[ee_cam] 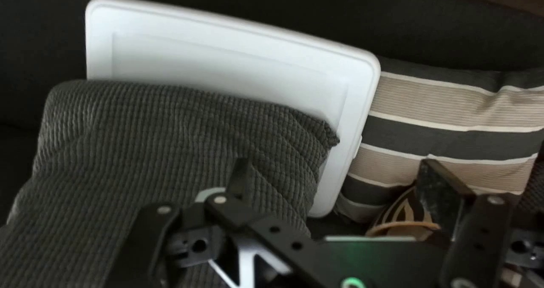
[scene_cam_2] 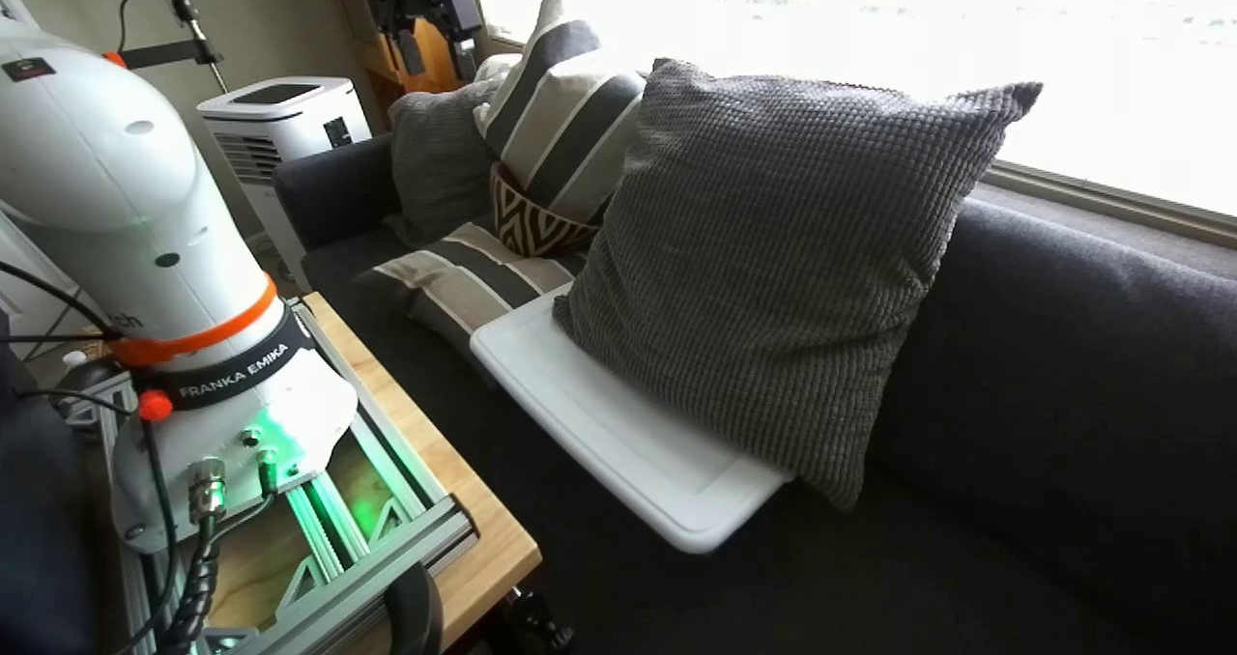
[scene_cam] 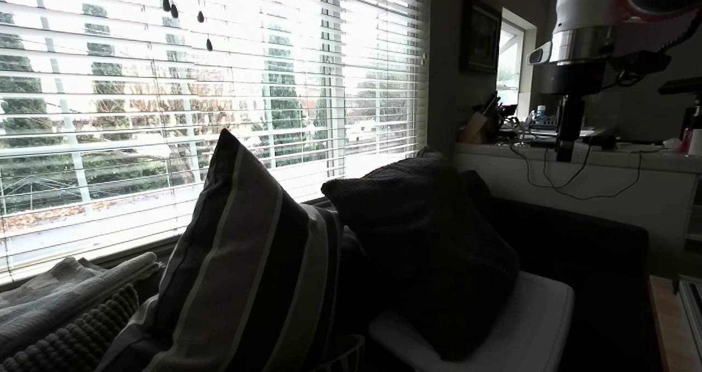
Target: Pick up the striped pillow and move it to the right of the couch
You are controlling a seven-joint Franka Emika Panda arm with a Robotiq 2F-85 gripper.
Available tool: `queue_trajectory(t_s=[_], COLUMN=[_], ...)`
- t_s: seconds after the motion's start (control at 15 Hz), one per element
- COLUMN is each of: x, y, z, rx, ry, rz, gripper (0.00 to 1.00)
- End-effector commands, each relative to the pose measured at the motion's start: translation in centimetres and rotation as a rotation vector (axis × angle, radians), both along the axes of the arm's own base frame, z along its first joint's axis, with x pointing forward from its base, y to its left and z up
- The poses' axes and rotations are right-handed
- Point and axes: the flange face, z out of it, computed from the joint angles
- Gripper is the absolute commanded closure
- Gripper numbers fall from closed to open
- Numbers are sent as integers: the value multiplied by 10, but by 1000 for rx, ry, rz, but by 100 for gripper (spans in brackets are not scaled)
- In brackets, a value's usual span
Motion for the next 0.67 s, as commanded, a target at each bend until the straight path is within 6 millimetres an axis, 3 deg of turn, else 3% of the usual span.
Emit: queue_trajectory(t_s=[0.0, 0.27, 0.6], x=[37, 76, 136], y=[48, 97, 129], z=[13, 13, -2], rx=[-5, 40, 83], ry=[-93, -202, -294], rz=[183, 389, 631], gripper=[0, 0, 0])
